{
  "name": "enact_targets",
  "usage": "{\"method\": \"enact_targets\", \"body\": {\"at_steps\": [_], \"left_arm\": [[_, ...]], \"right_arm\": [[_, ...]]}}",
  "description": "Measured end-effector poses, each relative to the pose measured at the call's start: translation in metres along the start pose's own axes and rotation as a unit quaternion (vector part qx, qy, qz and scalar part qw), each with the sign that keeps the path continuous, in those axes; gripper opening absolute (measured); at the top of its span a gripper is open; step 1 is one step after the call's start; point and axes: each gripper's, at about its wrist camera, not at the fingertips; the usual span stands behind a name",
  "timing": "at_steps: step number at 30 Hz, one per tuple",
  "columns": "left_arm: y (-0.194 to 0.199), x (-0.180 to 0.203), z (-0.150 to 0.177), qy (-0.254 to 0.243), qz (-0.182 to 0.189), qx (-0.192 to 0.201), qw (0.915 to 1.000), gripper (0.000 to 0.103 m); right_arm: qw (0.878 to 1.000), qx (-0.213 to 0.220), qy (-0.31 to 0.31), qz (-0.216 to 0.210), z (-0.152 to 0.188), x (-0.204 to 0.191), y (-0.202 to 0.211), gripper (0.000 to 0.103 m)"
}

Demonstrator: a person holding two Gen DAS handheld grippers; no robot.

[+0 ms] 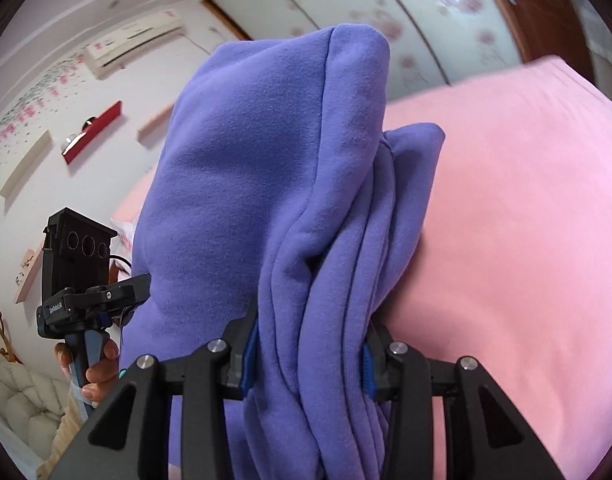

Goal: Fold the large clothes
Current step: 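Lift the folded hoodie with both grippers and carry it onto the black jacket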

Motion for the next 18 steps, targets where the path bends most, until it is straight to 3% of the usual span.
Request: {"method": "enact_targets", "body": {"at_steps": [5, 9, 11, 12, 14, 17, 18], "left_arm": [[-0.016, -0.079, -0.081, 0.002, -0.025, 0.017, 0.9995, 0.08], [-0.066, -0.152, -0.112, 0.03, -0.038, 0.017, 0.9987, 0.082], [-0.105, -0.206, -0.114, 0.066, -0.045, -0.008, 0.9967, 0.083], [-0.122, -0.243, -0.109, 0.092, -0.054, -0.019, 0.9941, 0.084], [-0.156, -0.273, -0.096, 0.131, -0.055, -0.015, 0.9897, 0.095], [-0.186, -0.308, -0.079, 0.196, 0.025, -0.018, 0.9801, 0.1], [-0.191, -0.309, -0.076, 0.194, 0.032, -0.014, 0.9804, 0.1]], "right_arm": [[1.0, 0.01, -0.016, -0.016, -0.05, -0.009, -0.113, 0.039], [0.999, -0.001, -0.05, -0.015, -0.053, 0.008, -0.204, 0.039], [0.998, -0.017, -0.065, -0.004, -0.04, 0.025, -0.234, 0.039], [0.996, -0.034, -0.076, 0.012, -0.043, 0.025, -0.277, 0.039], [0.994, -0.054, -0.091, 0.038, -0.025, 0.045, -0.305, 0.039], [0.993, -0.055, -0.081, 0.067, 0.002, 0.068, -0.327, 0.041], [0.993, -0.054, -0.076, 0.072, 0.007, 0.071, -0.329, 0.042]]}}
Point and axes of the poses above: each gripper's, at about its wrist camera, not at the fingertips, and y roughly against the way its jaws point, x to its right, z to its underside, and after that the axes turned 9 degrees about y, right-handed
